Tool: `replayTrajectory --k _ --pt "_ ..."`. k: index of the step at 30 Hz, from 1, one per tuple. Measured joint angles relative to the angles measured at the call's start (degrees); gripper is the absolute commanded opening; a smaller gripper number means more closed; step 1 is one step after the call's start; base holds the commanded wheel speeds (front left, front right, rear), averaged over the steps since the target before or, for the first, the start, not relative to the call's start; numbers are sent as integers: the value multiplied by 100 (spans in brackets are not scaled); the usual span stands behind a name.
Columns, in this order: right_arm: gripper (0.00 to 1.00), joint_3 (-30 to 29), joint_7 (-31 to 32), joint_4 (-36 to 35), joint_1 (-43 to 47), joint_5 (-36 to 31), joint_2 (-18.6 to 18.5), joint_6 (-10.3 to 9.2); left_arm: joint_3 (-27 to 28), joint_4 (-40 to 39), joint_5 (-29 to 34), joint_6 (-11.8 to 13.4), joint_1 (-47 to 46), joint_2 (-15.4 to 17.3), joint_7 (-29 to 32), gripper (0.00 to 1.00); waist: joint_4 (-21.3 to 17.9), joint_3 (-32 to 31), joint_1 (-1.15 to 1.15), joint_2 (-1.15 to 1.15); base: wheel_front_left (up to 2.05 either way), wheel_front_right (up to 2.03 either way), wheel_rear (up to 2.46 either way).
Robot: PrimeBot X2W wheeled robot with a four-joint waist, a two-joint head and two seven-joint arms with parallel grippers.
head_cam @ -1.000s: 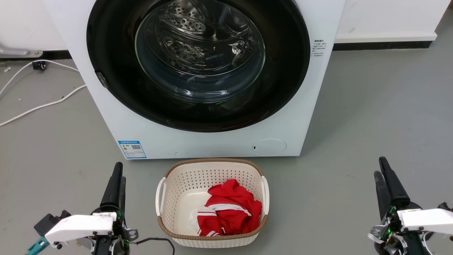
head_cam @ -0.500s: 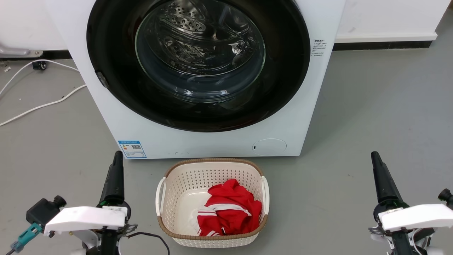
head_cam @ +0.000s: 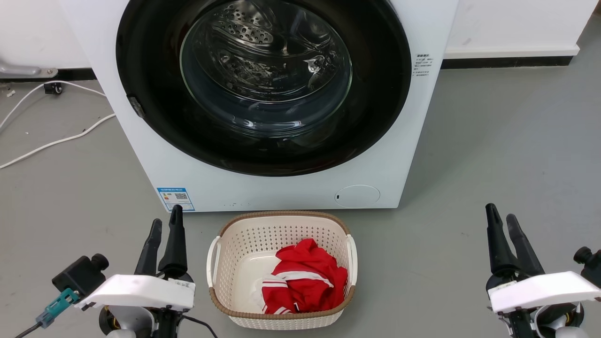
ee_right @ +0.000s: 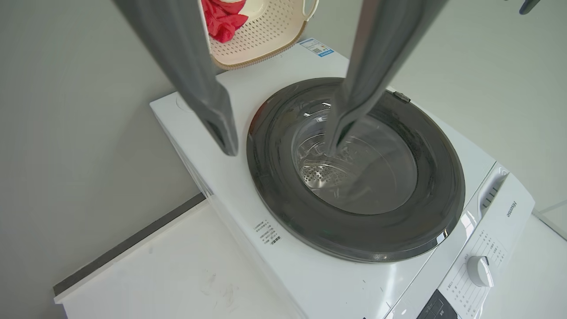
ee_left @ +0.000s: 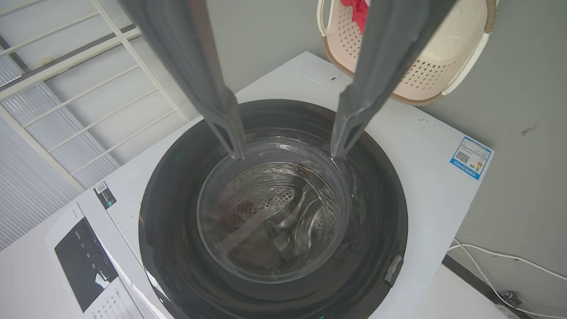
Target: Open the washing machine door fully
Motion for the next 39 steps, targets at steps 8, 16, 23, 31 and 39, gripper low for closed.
replayTrajectory --k 8,16,23,31,39 --pt "100 77 -137 4 64 -736 0 1 -105 -11 784 119 52 21 -137 100 5 -4 0 0 0 0 0" --pt "100 121 -221 -31 75 -1432 0 1 -243 -197 1436 293 53 97 -274 100 8 2 0 0 0 0 0" --pt "100 172 -241 -98 84 -2019 0 1 -399 -310 1965 446 79 187 -404 100 25 1 0 0 0 0 0" --pt "100 192 -235 -147 101 -2491 0 2 -535 -326 2403 521 95 245 -522 100 46 -5 0 0 0 0 0" --pt "100 185 -182 -186 111 -2945 0 2 -644 -398 2838 625 96 290 -623 100 66 -3 0 0 0 0 0"
